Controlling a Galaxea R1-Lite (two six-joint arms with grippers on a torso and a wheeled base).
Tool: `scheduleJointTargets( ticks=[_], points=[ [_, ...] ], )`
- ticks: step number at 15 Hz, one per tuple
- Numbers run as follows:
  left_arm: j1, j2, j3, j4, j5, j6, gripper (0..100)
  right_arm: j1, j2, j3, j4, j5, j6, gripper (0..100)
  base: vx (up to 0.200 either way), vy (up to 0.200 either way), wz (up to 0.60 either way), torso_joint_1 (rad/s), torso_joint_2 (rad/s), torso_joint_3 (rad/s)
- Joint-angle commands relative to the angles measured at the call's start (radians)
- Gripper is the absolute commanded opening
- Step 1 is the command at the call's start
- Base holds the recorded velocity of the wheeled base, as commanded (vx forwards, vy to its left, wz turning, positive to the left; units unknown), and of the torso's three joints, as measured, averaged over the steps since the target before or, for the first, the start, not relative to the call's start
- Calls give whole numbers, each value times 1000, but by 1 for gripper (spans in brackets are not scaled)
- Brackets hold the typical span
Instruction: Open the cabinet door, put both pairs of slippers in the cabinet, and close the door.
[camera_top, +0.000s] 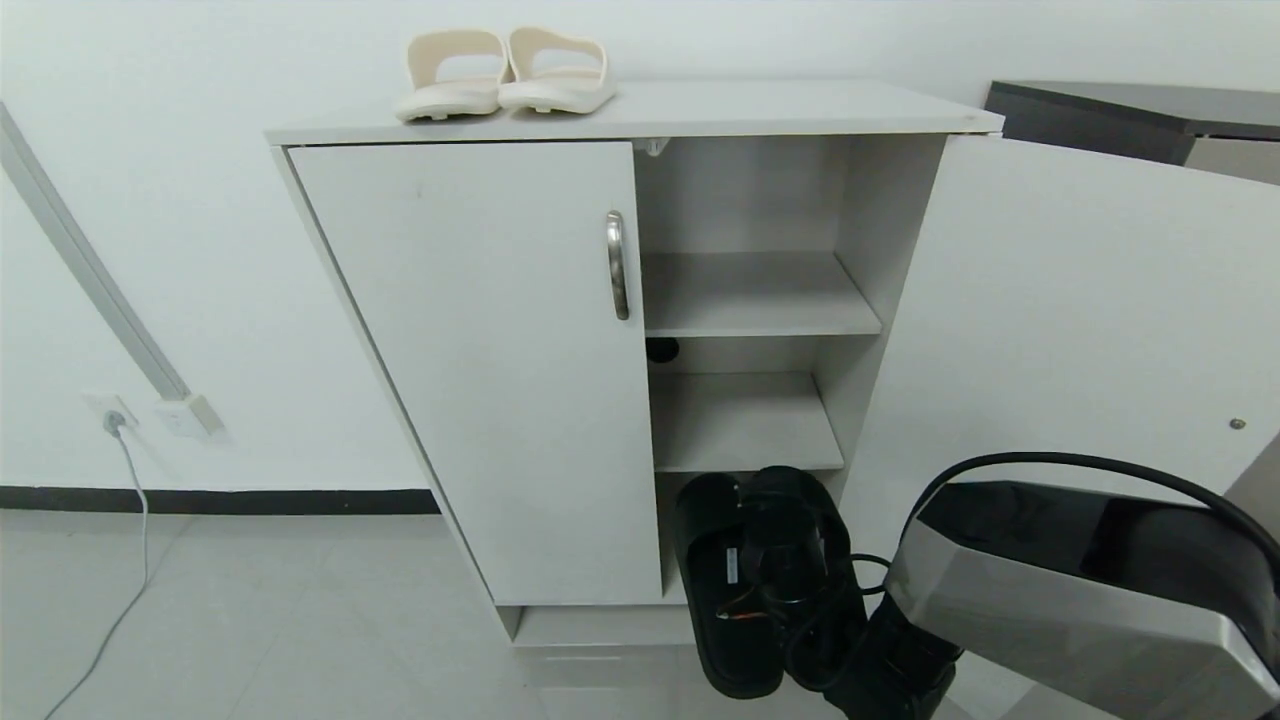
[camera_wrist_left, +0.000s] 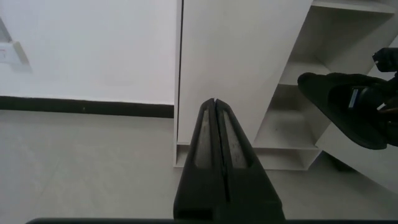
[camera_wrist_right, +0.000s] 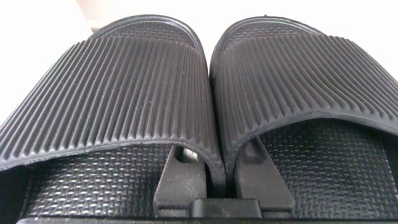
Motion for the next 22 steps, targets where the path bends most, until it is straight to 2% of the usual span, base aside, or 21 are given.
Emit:
scheduleJointTargets(
  ticks=[1,8,12,20,22],
  points=[
    [0,2,1,-2,0,0,0,-11,1,-9,0,3,-10,0,0,0,0,7,2,-198],
    [0,2,1,-2,2,0,0,-43,41,-68,-32,-30,-15,0,0,0,0,2,1,-79],
    [0,2,1,-2,0,0,0,-54,71,-38,-283,-55,-185,0,0,0,0,0,0,0],
    [0,2,1,-2,0,0,0,-57,79,-39,-288,-55,-190,0,0,0,0,0,0,0],
    [0,2,1,0,0,0,0,-59,76,-39,-290,-55,-190,0,200,0,0,2,5,-2]
  ],
)
